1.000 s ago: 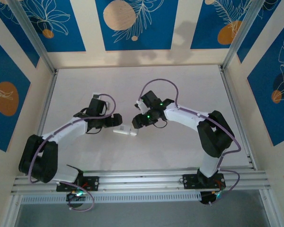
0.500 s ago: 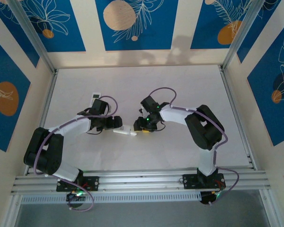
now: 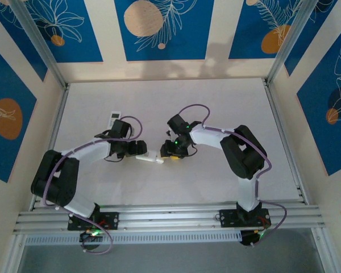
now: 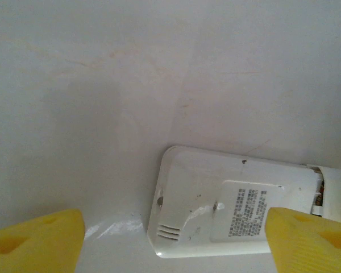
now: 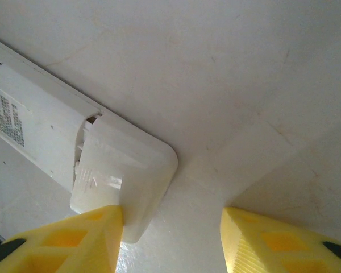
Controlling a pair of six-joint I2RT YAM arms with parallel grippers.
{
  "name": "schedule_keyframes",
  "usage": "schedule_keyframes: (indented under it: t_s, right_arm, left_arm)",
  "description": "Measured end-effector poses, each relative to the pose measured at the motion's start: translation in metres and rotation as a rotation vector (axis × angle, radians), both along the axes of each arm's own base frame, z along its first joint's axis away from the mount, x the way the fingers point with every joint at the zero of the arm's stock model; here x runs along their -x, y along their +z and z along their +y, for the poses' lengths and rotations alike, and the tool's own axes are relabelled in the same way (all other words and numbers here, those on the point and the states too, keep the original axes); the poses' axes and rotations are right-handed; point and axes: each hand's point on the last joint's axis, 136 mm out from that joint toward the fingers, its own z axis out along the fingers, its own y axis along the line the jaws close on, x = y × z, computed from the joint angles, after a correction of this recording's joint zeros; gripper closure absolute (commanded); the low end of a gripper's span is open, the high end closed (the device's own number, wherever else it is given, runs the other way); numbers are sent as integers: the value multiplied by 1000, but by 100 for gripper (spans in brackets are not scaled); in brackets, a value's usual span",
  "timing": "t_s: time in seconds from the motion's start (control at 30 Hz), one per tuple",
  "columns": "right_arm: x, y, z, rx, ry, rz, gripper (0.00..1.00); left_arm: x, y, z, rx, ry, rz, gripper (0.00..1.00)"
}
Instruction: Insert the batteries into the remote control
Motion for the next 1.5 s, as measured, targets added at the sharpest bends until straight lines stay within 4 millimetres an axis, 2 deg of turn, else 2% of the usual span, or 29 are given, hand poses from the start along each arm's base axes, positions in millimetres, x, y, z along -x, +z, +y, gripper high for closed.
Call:
schedule_keyframes:
  t_s: [0.13, 0.47, 0.6, 0.7, 0.83, 1.17, 1.23, 1.33, 1.5]
  right_arm:
    - [0, 1, 1, -2, 0, 1, 47]
    - [5, 3, 7, -19, 15, 11, 48]
    - [4, 1, 12, -2, 32, 6, 52]
    - [5, 2, 19, 6, 60, 4, 62]
    - [6, 2, 20, 19, 77, 2, 66]
    - [17, 1, 23, 66, 115, -10, 68]
    - [26, -7, 28, 78, 142, 6, 69]
    - [33, -8, 33, 106, 170, -8, 69]
    - [31, -5, 34, 132, 170, -25, 68]
  left_arm:
    - [4, -10, -2, 3, -8, 36, 25]
    - [3, -10, -2, 4, -7, 35, 28]
    - [3, -10, -2, 4, -7, 36, 29]
    - [3, -10, -2, 3, -7, 36, 29]
    - [3, -10, -2, 3, -7, 36, 29]
    - [2, -11, -3, 12, 4, 40, 33]
    - [2, -11, -3, 16, 15, 43, 34]
    - [2, -12, -2, 21, 28, 45, 35]
    - [2, -13, -2, 24, 42, 47, 35]
